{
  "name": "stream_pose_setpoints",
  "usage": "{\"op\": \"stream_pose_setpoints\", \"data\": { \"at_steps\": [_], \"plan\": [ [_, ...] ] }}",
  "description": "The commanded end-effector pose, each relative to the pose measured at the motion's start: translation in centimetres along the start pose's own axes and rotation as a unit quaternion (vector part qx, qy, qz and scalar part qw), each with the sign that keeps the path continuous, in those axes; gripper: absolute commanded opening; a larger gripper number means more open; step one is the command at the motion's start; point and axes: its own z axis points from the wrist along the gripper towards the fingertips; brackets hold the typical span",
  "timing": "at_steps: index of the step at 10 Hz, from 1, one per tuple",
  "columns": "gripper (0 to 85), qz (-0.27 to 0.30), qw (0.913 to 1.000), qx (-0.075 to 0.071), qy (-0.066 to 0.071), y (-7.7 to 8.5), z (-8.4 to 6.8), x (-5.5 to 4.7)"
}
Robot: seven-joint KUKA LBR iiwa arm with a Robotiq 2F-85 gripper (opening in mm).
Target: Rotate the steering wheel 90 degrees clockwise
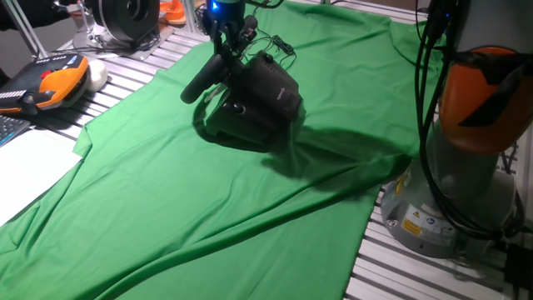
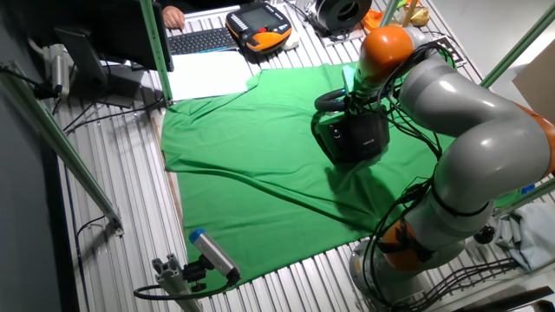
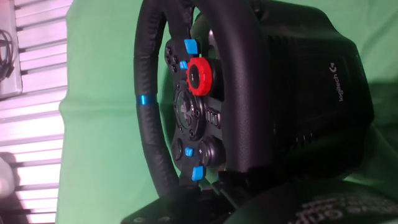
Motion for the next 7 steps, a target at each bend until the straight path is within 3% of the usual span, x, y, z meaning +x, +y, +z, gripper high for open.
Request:
{"op": "stream_pose_setpoints", "data": {
  "at_steps": [1, 2, 3, 7],
  "plan": [
    [17.0, 0.001, 1.0, 0.002, 0.0, 0.0, 0.2, 0.1],
    [17.0, 0.001, 1.0, 0.002, 0.001, 0.1, 0.3, 0.3],
    [0.0, 0.003, 1.0, 0.002, 0.001, 0.2, 0.4, 0.4],
    [0.0, 0.009, 1.0, 0.002, -0.002, 0.4, 0.8, 1.2]
  ]
}}
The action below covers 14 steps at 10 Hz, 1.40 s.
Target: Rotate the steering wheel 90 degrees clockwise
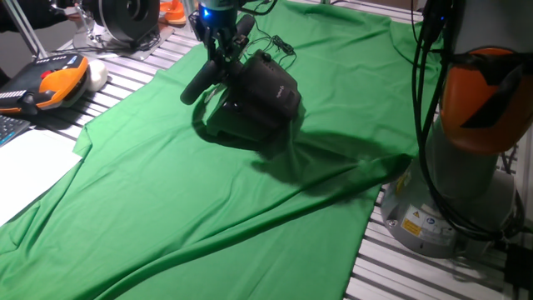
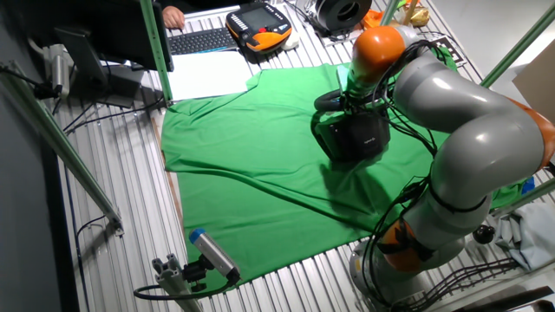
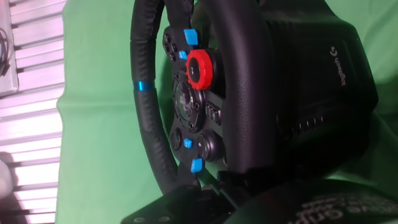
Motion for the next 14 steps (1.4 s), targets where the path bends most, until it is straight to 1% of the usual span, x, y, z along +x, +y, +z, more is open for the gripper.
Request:
{"op": "stream_pose_setpoints", "data": {
  "at_steps": [1, 6, 8, 11, 14],
  "plan": [
    [0.0, 0.001, 1.0, -0.001, 0.0, 0.0, 0.1, 0.1],
    [0.0, 0.004, 1.0, -0.001, 0.002, 0.2, 0.5, 0.8],
    [0.0, 0.006, 1.0, -0.001, -0.001, 0.4, 0.6, 1.1],
    [0.0, 0.004, 1.0, 0.0, 0.0, 0.4, 0.9, 1.3],
    [0.0, 0.002, 1.0, -0.001, 0.002, 0.4, 1.2, 1.4]
  ]
}}
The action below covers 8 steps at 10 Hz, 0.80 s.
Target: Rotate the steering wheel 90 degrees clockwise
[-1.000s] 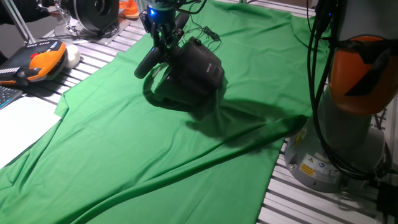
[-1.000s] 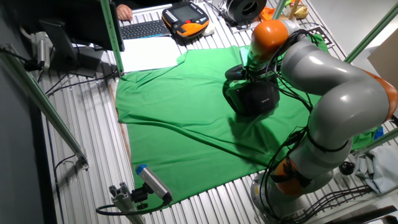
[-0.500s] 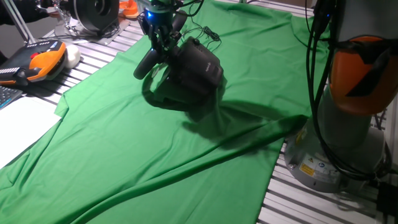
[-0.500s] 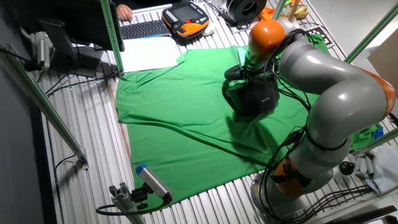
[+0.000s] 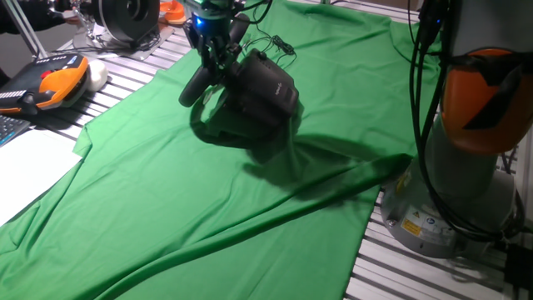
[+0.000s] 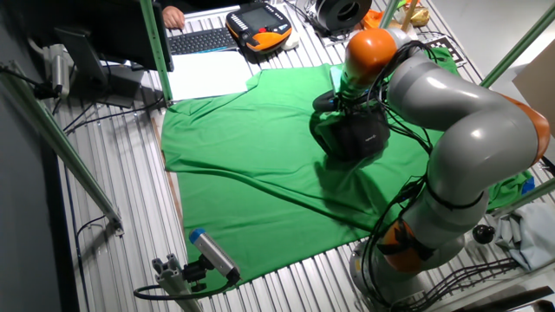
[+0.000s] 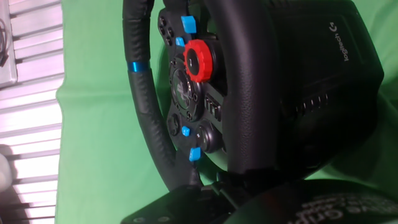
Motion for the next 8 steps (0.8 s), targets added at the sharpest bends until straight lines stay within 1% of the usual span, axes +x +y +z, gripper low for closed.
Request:
{"op": "stream_pose_setpoints", "data": {
  "at_steps": [1, 3, 4, 8],
  "plan": [
    [0.0, 0.001, 1.0, -0.001, -0.001, 0.01, 0.07, 0.05],
    [0.0, 0.003, 1.0, -0.003, 0.0, -0.02, 0.28, 0.22],
    [0.0, 0.006, 1.0, -0.005, -0.002, -0.08, 0.48, 0.39],
    [0.0, 0.013, 0.9999, -0.008, -0.002, -0.1, 0.85, 0.7]
  ]
}}
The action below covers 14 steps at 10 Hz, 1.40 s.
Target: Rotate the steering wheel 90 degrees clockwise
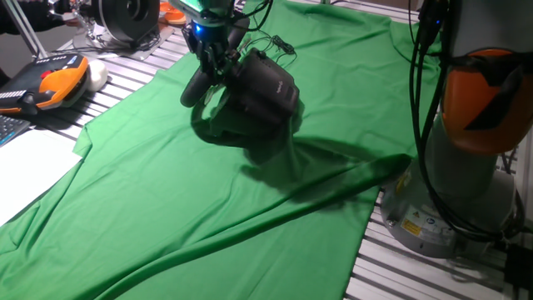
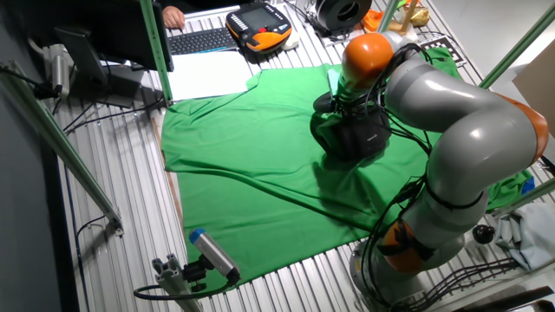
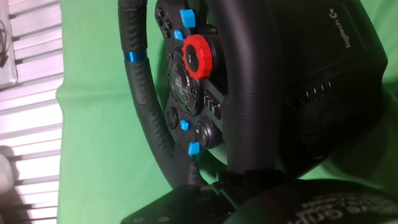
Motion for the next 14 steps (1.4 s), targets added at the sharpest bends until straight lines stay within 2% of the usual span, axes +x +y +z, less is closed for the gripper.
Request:
{"op": "stream_pose_setpoints", "data": {
  "at_steps": [1, 8, 14],
  "plan": [
    [0.0, 0.001, 1.0, 0.0, -0.002, 0.0, 0.1, 0.1],
    [0.0, 0.004, 0.9999, -0.004, -0.011, 0.1, 0.8, 0.8],
    [0.0, 0.009, 0.9999, -0.006, -0.013, 0.1, 1.6, 1.2]
  ]
}}
